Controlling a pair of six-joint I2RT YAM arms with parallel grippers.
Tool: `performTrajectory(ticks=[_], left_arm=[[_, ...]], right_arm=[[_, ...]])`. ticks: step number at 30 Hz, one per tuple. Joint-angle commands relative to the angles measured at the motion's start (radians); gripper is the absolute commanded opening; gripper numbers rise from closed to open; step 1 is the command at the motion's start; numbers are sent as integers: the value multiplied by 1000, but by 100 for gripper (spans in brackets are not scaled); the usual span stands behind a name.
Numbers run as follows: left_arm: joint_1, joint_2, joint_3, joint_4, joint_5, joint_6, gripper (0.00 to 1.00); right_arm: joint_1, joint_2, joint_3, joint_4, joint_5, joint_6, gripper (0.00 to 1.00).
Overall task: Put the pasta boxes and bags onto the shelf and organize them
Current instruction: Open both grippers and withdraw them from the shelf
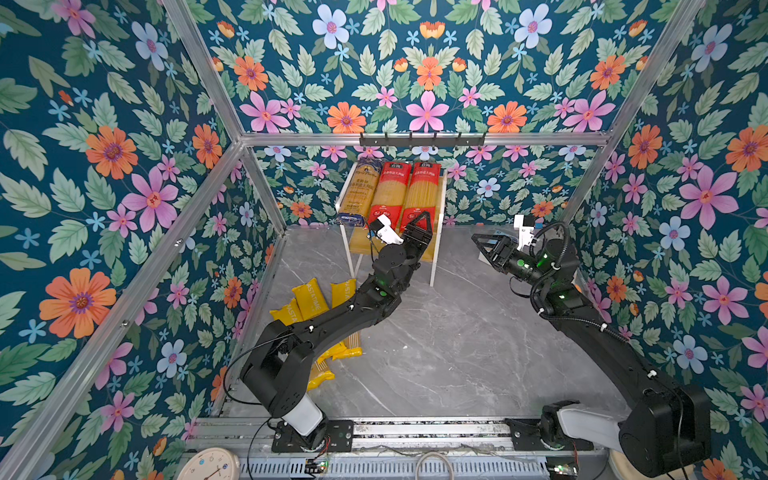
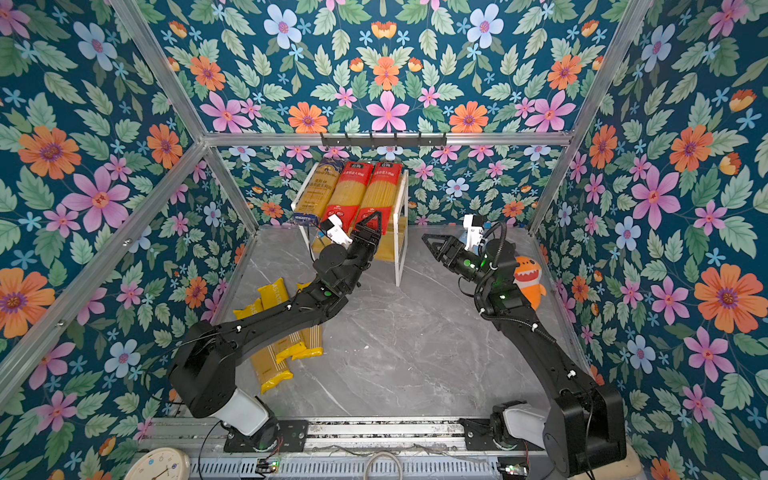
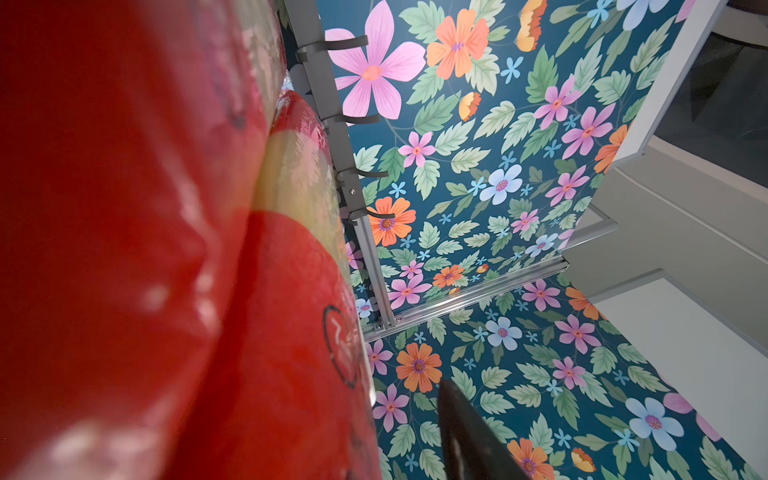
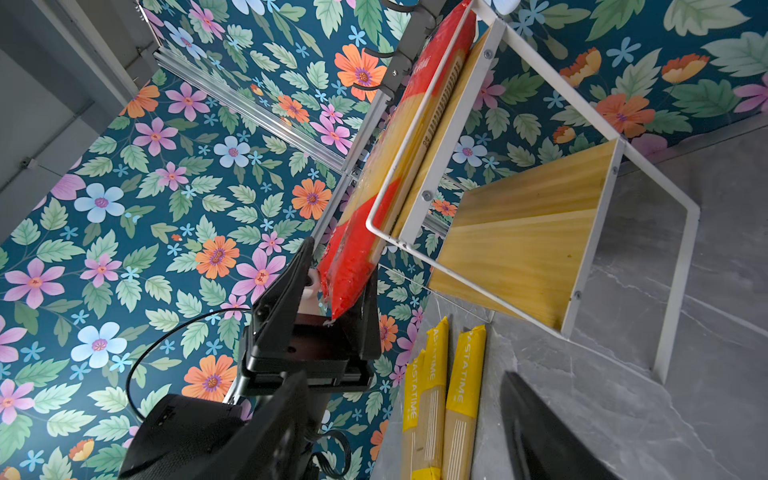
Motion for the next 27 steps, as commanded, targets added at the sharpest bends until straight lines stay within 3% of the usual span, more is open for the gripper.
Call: performTrajectory(ticks=[1, 3, 6, 16, 27], left_arm=[[-5, -29, -17, -14, 18, 30, 66], [-9, -68, -32, -97, 17, 52, 78], [-16, -132, -37, -262, 18, 119, 84], [-71, -352, -225, -447, -46, 251, 85], [-69, -489, -440, -713, -212, 406, 84]], right_arm=[[0, 0, -6, 21, 6, -3, 73], [2, 2, -24, 18, 6, -1, 73], [15, 10, -55, 23, 7, 12, 72], [186, 54, -131, 17, 144, -2, 70], [492, 196, -142, -103, 506, -7, 62]])
